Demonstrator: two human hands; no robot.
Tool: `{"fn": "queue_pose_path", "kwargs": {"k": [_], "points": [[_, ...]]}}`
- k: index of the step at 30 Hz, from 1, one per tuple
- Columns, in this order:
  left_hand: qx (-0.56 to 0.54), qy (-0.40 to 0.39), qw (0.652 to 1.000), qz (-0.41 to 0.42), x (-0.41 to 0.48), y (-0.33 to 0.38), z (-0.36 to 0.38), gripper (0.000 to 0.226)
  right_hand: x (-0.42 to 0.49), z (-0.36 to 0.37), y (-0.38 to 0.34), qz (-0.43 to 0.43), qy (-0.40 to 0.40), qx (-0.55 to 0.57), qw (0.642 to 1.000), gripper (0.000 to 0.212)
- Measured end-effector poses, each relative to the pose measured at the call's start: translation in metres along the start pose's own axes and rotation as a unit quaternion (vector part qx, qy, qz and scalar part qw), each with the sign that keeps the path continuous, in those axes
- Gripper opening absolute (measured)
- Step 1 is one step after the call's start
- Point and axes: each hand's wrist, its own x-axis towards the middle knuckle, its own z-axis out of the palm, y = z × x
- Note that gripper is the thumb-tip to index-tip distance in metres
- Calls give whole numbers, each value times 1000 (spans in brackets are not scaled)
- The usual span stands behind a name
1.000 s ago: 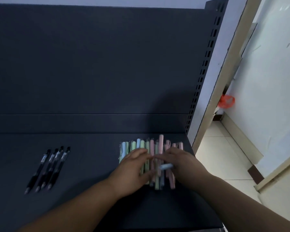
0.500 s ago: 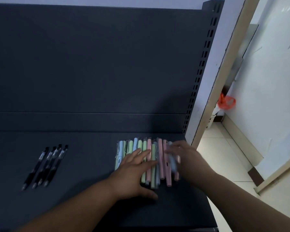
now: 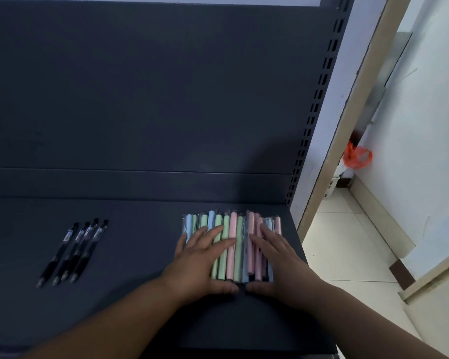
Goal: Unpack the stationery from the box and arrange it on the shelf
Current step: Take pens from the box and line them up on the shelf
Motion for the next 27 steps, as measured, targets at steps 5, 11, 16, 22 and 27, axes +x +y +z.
{"fn": "queue_pose_path", "kwargs": {"k": [5,11,16,22,27], "points": [[3,26,1000,7,3,1,7,105,9,1,1,6,13,3,1000,111],[-52,110,992,-13,-14,7,13,98,13,11,3,-10,121,41,992,79],[-95,170,979,-58,-58,4,18,65,11,7,-19,-13,201,67,977,54],[-16,219,965,-143,-142,-37,7,59,-6,18,-93,-91,201,64,973,42],[27,244,946,-213,-265,-94,5,62,-26,61,-202,-159,105,16,982,51]]}}
